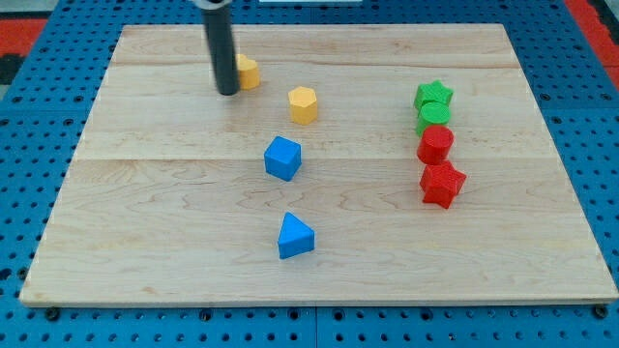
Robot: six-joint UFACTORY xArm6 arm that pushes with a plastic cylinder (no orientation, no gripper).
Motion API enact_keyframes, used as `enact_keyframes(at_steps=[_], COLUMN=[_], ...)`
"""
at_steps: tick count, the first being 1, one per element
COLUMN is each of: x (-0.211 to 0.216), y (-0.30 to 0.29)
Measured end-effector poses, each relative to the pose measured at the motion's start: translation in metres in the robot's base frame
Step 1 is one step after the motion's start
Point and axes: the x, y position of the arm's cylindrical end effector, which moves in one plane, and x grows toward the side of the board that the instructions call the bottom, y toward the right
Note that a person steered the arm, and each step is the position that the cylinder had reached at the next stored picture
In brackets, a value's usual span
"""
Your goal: Push the yellow heart towards the top center of the board
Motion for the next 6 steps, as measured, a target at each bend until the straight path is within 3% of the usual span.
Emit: enact_keyframes(at_steps=[1, 3, 4, 5, 6], x=[-0.022, -0.026, -0.037, -0.004, 0.057], y=[-0.023, 0.109, 0.093, 0.036, 0.032])
